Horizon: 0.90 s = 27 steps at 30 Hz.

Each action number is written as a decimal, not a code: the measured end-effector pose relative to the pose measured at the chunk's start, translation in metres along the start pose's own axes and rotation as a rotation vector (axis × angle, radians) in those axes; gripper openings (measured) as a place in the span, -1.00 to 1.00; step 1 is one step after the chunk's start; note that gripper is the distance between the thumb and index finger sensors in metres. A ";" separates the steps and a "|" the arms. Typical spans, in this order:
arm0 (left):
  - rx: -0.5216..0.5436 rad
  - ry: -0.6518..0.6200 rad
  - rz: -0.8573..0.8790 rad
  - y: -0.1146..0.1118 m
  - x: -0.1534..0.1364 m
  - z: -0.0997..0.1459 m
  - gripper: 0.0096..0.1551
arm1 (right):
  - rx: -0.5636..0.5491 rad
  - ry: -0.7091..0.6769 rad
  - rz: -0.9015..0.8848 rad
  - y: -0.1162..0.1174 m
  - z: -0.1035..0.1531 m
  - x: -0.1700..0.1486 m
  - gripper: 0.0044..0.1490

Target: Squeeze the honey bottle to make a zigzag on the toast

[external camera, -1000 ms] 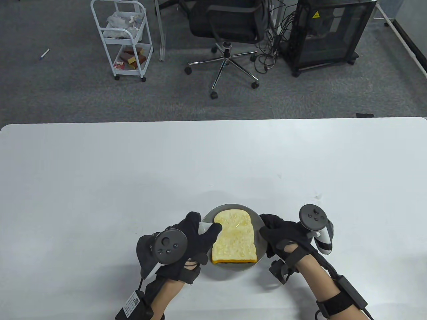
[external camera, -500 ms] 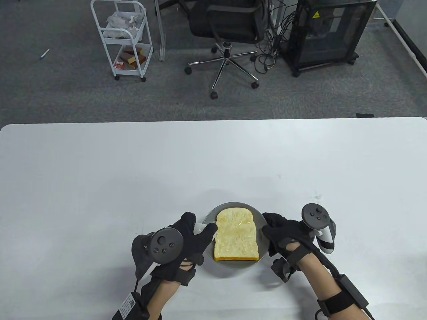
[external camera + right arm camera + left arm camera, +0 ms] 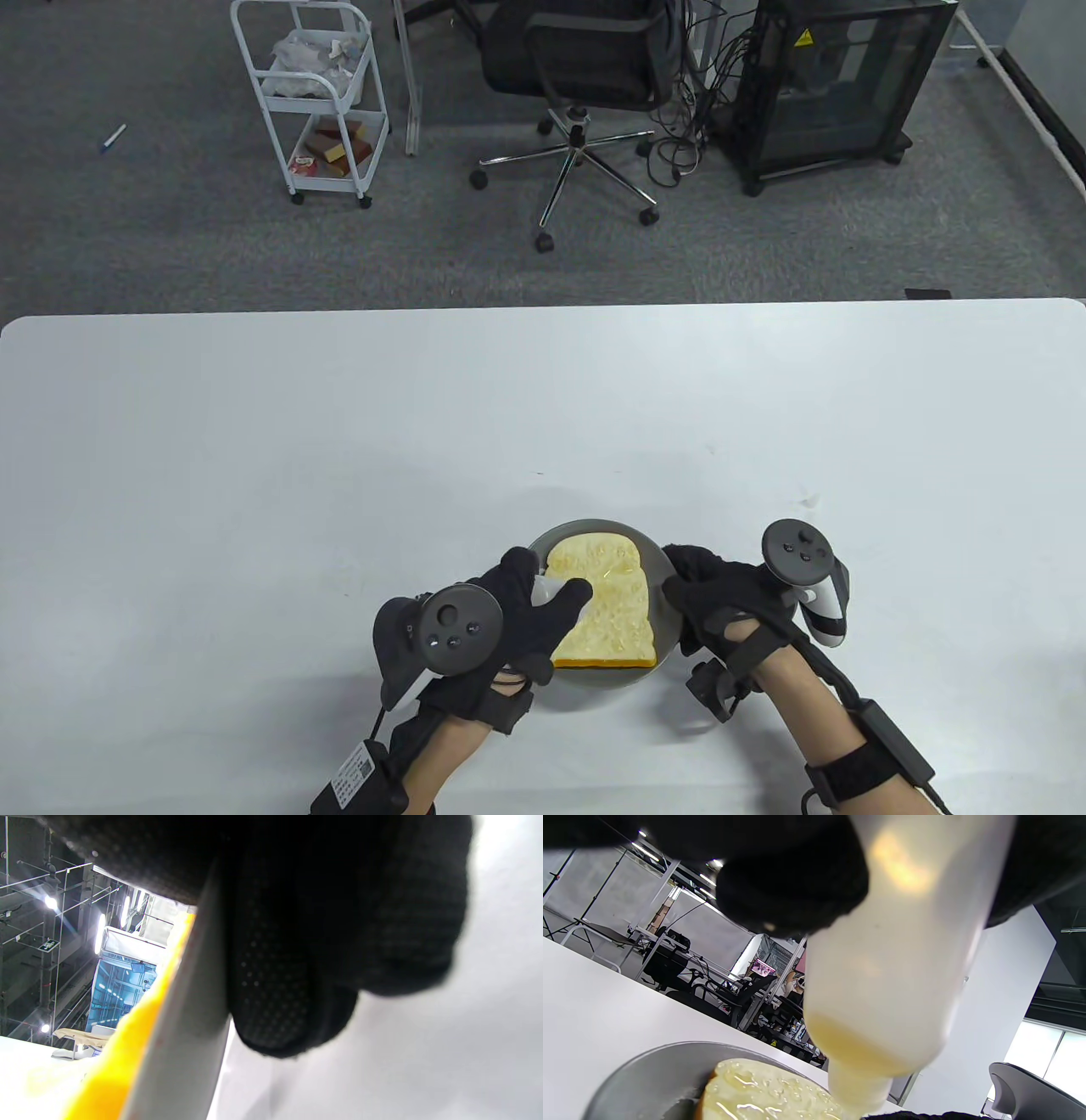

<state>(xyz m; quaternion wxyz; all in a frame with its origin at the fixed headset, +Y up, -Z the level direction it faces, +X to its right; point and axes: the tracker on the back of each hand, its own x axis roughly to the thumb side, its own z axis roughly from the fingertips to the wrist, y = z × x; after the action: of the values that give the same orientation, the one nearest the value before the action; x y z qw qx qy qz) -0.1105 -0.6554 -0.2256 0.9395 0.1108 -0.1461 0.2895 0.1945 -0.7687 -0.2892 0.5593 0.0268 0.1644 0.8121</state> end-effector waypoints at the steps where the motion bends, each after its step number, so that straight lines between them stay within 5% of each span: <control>1: -0.002 -0.002 0.000 -0.001 0.001 0.000 -0.19 | 0.001 0.000 -0.001 0.000 0.000 0.000 -0.28; 27: -0.018 -0.068 0.042 -0.020 0.022 -0.003 -0.19 | 0.000 0.002 -0.002 0.002 0.001 0.000 -0.28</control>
<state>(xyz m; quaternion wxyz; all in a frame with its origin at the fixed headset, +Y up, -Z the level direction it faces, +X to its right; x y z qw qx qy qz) -0.0809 -0.6596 -0.2232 0.9285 0.1088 -0.1831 0.3040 0.1928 -0.7690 -0.2882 0.5599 0.0260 0.1650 0.8115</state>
